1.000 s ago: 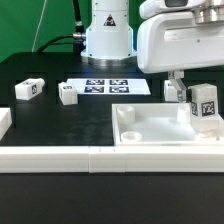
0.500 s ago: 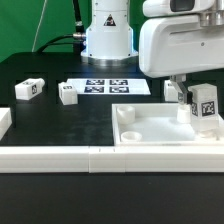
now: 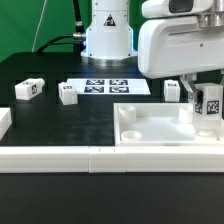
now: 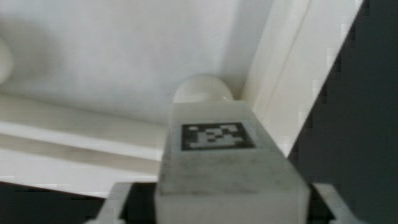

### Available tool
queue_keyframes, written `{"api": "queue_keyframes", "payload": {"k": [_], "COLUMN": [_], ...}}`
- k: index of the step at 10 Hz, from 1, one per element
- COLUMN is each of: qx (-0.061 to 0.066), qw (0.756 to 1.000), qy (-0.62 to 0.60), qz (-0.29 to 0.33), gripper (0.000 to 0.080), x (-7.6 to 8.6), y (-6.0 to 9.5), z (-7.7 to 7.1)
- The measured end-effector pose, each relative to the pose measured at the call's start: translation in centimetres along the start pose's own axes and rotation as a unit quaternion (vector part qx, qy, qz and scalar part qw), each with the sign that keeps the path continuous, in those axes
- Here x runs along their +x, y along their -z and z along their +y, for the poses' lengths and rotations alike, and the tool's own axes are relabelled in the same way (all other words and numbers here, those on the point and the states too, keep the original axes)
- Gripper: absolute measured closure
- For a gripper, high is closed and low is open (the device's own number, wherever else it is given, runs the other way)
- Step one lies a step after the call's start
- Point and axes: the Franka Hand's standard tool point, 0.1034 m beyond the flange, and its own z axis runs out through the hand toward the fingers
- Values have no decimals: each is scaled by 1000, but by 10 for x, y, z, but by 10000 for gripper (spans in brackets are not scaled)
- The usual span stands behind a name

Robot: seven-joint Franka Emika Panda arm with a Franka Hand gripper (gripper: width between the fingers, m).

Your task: Assemble one leg

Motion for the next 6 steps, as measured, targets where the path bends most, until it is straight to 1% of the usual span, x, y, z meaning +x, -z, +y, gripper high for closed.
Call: {"api": "queue_keyframes", "payload": {"k": [2,3,4,6], "qx": [0,-2,-1,-5], "qw": [1000,998,991,957], "qy": [-28,-61,-129,-289], "qz": [2,14,31,39], "gripper": [507,507,507,507], "x": [0,0,0,0], "y": [-1,-1,-2,-2], "z": [0,1,1,1]}}
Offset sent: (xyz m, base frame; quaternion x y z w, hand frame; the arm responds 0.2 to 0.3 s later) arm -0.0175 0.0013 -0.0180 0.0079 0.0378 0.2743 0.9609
